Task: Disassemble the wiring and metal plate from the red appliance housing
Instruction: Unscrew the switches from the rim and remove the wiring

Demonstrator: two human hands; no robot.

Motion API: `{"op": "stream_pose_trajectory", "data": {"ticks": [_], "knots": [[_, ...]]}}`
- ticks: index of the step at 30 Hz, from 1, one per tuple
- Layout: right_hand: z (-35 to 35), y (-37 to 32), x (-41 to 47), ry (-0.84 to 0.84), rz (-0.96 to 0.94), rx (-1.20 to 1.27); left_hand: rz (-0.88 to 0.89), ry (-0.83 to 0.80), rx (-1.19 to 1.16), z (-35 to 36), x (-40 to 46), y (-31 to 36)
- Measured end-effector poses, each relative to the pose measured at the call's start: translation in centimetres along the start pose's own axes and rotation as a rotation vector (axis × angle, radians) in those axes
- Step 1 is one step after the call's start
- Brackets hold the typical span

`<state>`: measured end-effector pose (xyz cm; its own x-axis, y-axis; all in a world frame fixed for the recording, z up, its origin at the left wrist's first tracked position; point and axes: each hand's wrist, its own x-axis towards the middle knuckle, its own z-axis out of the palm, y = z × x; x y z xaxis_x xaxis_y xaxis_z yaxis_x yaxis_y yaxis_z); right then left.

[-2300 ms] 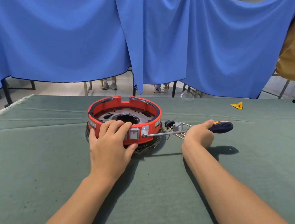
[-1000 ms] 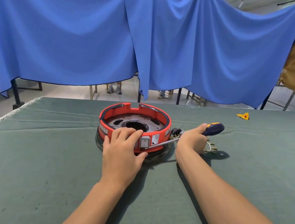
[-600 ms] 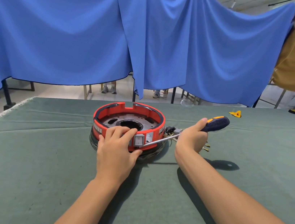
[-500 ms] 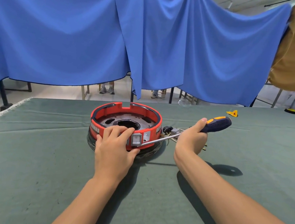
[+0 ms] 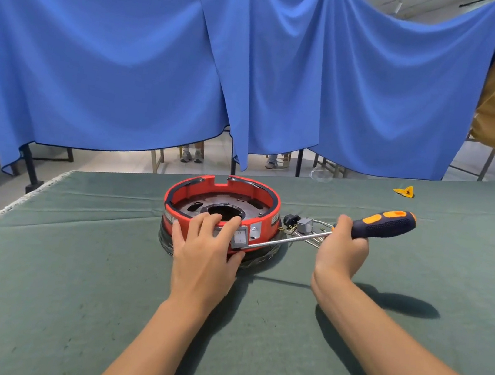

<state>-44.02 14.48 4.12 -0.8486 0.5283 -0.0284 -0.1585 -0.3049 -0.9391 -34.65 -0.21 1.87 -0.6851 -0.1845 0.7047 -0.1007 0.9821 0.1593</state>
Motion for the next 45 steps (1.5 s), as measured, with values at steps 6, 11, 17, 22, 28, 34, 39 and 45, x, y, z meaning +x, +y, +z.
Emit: {"op": "stream_pose_trajectory", "data": {"ticks": [6,11,17,22,28,34,39,45], "knots": [[1.6,1.9,1.8,-0.014,0.181,-0.062,0.077,0.062,0.069,0.4,0.0,0.0],[2.5,2.1,1.7,-0.059,0.212,-0.047,0.126,0.066,0.109,0.8,0.0,-0.1],[0.9,0.5,2.5,-0.003,0.243,0.014,0.165,0.156,-0.088,0.6,-0.1,0.2],[0.1,-3.3,2.2,-0.162,0.058,0.1,0.082,0.187,-0.22,-0.2,-0.3,0.6],[0.3,-6.0,0.2,-0.577,0.15,-0.011,0.053,0.236,-0.244,-1.1,-0.4,0.8],[0.2,-5.7,-1.9,-0.922,0.14,-0.342,0.095,0.297,-0.24,-1.1,-0.3,0.9],[0.1,-5.3,-3.2,-1.121,0.037,-0.571,0.076,0.356,-0.287,-1.0,-0.3,1.1],[0.1,-4.7,-3.1,-1.226,0.02,-0.622,0.149,0.348,-0.276,-1.1,-0.2,1.2]]}}
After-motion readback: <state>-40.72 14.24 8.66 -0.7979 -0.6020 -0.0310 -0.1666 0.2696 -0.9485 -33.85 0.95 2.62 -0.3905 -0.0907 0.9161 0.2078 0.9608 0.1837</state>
